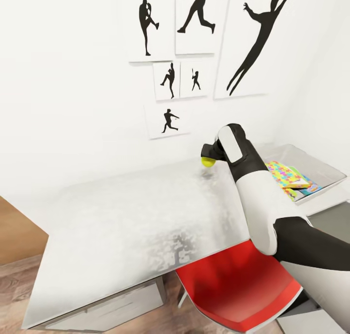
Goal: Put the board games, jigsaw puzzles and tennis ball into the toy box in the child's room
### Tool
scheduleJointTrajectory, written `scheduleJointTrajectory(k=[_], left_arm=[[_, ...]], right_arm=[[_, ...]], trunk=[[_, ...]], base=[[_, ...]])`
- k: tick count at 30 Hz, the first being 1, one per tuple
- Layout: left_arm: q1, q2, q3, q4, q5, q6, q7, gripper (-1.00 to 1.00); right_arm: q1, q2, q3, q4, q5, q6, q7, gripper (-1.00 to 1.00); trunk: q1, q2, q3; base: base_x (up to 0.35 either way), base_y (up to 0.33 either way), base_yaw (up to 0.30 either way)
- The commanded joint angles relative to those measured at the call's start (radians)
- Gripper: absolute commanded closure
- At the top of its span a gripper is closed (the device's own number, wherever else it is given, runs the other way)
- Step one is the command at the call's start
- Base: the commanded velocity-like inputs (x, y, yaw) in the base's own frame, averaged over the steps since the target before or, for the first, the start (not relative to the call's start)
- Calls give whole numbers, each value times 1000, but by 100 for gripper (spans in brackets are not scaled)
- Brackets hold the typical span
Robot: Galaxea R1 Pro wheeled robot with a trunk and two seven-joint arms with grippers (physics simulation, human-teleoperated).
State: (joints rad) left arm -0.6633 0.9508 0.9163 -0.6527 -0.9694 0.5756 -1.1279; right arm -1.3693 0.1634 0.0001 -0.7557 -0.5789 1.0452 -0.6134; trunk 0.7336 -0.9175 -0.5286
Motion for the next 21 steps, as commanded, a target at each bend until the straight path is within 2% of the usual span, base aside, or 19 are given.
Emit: scheduleJointTrajectory(k=[1,2,4,5,6,7,10,12,16,18,20,21], left_arm=[[-2,-2,11,-73,-11,11,-97,-100],[-2,-4,13,-109,-13,12,-140,-100],[-2,-21,19,-254,-31,16,-298,-100],[-2,-26,21,-290,-38,17,-335,-100],[-2,-48,22,-398,-63,21,-417,-100],[-2,-58,23,-431,-70,23,-433,-100],[-2,-132,26,-595,-89,46,-443,-100],[-2,-155,25,-646,-89,60,-443,-100],[-2,-172,21,-697,-78,120,-443,-100],[-2,-174,18,-708,-48,160,-443,-100],[-2,-176,1,-728,40,215,-443,-100],[-2,-176,-10,-737,67,230,-443,-100]], right_arm=[[-11,1,0,-1,-10,2,-9,100],[-16,1,-1,0,-11,2,-9,100],[-37,2,-1,2,-12,2,-8,100],[-42,3,-1,2,-12,2,-8,100],[-58,3,-1,5,-13,1,-8,100],[-63,3,-2,6,-13,1,-8,100],[-86,3,-2,10,-13,0,-8,100],[-93,3,-2,12,-13,-1,-8,100],[-111,3,-2,21,-13,-3,-9,100],[-124,3,-3,38,-13,-4,-9,100],[-143,2,-4,69,-13,-6,-8,100],[-148,2,-5,78,-13,-6,-8,100]], trunk=[[-4,6,2],[-8,13,5],[-15,27,12],[-19,34,15],[-23,41,18],[-27,48,21],[-38,69,30],[-46,83,37],[-61,111,49],[-69,125,55],[-77,139,62],[-80,146,65]], base=[[0,0,0],[0,0,0],[0,0,0],[0,0,0],[0,0,0],[0,0,0],[0,0,0],[0,0,0],[0,0,0],[0,0,0],[0,0,0],[0,0,0]])
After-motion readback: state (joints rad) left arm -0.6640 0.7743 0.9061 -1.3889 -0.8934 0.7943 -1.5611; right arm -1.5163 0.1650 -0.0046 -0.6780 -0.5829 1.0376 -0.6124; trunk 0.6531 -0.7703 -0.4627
